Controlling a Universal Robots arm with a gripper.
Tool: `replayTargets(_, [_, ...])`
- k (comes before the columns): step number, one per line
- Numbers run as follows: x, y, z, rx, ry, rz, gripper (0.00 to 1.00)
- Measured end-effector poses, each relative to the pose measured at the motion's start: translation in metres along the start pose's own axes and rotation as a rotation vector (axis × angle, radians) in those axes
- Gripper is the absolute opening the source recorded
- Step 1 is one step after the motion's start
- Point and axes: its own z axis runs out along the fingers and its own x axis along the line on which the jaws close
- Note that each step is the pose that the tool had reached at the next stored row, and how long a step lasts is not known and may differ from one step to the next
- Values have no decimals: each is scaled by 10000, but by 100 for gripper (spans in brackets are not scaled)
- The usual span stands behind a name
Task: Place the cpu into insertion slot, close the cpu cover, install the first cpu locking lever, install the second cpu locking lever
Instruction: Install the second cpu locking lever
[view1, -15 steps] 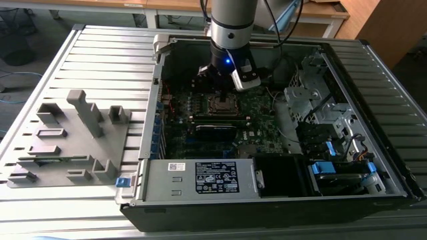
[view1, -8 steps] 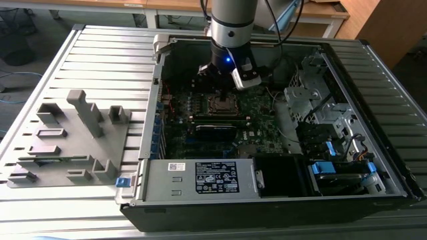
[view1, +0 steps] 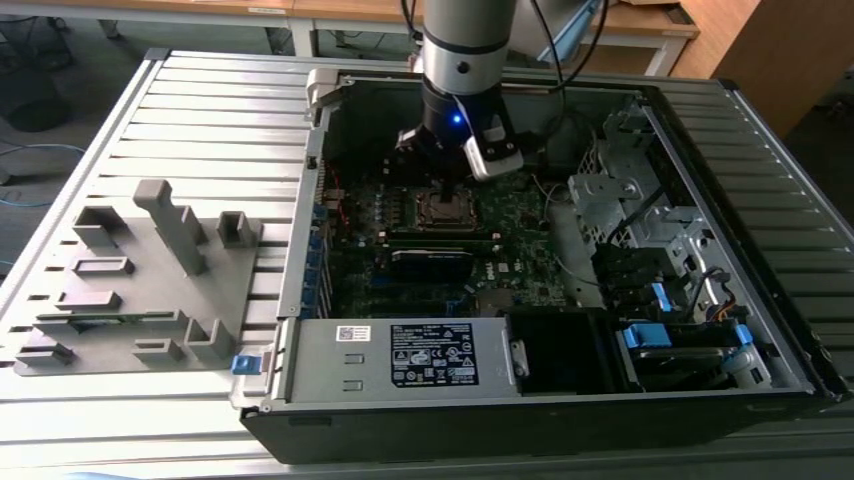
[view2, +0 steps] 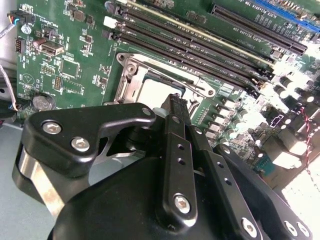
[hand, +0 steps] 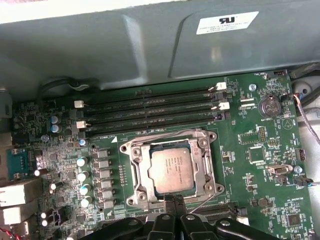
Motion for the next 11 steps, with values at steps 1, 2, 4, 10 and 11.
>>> replayTargets(1, [-1, -10, 0, 0, 0, 1, 11])
replayTargets(2, [-3, -20, -1, 0, 0, 1, 11])
replayTargets(4, [-6, -41, -2, 0, 0, 0, 11])
replayTargets(10, [-17, -110, -4, 0, 0, 1, 11])
replayTargets(11, [-18, -121, -4, 0, 0, 1, 11])
